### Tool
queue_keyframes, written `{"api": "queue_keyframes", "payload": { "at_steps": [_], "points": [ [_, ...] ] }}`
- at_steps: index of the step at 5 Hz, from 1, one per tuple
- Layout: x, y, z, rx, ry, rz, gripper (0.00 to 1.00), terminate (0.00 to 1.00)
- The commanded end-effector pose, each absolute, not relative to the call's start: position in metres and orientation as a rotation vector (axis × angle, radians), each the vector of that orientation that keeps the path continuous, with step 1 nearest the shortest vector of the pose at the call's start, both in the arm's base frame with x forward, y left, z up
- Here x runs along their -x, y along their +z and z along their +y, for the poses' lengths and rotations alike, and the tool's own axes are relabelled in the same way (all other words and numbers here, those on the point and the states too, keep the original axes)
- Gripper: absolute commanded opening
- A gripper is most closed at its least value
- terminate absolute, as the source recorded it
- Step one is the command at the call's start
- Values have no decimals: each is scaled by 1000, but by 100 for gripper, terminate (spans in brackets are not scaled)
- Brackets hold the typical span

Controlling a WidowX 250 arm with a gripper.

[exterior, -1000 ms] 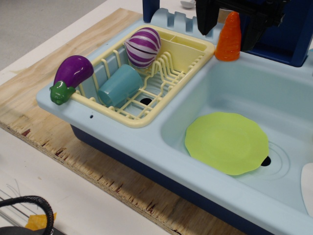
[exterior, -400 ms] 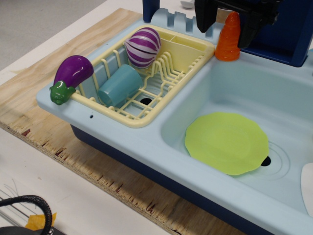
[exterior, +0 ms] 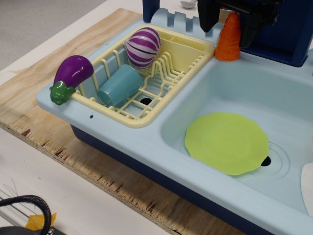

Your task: Put carrot on plate

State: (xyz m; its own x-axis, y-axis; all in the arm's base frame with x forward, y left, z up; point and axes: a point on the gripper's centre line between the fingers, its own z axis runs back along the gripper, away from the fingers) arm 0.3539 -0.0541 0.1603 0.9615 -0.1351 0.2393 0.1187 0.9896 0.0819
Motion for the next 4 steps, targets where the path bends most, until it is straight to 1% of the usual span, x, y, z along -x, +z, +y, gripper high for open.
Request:
{"api": "queue_keyframes", "payload": {
  "at_steps": [1,2,4],
  "points": [
    [-360,174,-53,-66,-115,-296,100,0],
    [-357,174,-55,-66,-88,-288,0,0],
    [-338,181,-65,-71,-30,-254,0,0]
  ]
}}
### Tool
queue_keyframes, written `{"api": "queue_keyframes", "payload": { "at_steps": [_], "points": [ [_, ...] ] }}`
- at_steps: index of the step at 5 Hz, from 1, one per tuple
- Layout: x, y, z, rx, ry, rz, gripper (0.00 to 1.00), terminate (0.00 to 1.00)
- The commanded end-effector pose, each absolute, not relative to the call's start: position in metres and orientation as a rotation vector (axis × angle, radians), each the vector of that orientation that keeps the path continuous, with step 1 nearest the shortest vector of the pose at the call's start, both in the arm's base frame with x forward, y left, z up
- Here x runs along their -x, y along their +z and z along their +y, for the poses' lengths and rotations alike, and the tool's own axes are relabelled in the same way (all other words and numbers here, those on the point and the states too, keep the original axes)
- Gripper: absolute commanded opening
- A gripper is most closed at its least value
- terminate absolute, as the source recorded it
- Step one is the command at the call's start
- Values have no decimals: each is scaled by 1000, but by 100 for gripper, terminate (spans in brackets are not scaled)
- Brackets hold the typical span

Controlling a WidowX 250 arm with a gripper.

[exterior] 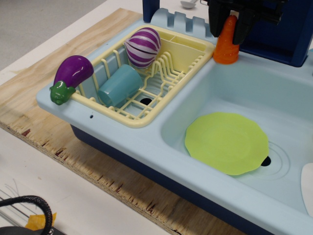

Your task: Put carrot on plate

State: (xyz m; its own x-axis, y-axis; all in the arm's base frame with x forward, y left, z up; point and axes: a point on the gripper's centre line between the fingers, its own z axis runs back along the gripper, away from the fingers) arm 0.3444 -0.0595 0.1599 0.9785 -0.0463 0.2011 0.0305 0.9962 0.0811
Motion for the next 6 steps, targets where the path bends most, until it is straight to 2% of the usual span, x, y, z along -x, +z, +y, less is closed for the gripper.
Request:
{"api": "queue_keyframes", "payload": {
  "at_steps": [1,2,4,5,6],
  "points": [
    [-320,189,-76,-76,14,-205,0,0],
    [-302,186,-85,-56,59,-175,0,0],
    [-267,142,-80,59,164,-160,0,0],
    [-262,131,-85,70,152,-168,0,0],
    [-266,129,-89,71,130,-155,0,0]
  ]
}}
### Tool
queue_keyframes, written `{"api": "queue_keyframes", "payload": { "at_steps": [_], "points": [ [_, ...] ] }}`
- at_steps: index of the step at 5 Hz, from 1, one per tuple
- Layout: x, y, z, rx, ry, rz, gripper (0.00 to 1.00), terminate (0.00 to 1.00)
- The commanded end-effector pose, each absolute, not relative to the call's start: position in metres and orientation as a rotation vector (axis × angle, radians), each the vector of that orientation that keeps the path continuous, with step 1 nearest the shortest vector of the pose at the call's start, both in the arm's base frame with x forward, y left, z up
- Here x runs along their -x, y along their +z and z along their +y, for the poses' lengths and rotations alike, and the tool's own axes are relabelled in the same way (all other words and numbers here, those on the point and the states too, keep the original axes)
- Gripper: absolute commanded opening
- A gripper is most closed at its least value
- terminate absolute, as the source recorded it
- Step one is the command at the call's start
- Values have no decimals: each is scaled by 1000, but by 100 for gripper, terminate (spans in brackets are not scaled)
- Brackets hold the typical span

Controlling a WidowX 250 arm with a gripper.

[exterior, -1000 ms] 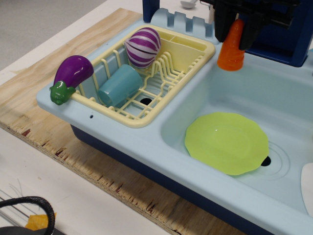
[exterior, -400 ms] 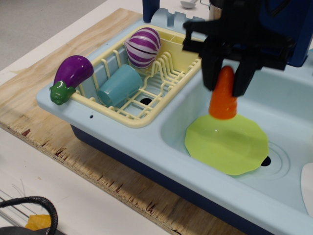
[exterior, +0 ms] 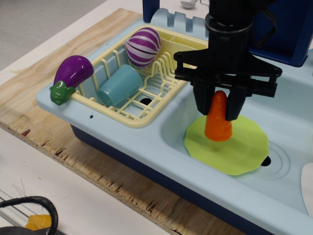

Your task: Put carrot on plate

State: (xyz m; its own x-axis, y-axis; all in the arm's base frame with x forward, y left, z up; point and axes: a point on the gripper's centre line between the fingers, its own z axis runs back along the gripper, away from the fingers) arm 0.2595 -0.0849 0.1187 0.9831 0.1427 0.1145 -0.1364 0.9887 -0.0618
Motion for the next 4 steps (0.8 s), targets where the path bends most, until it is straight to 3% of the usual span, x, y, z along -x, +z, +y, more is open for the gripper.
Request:
{"api": "queue_keyframes", "payload": {
  "at_steps": [1,3,4],
  "points": [
    [-266,126,-91,79,121,-188,100,0],
    [-272,124,-90,104,87,-213,100,0],
    [-272,124,-90,104,87,-213,100,100]
  ]
}}
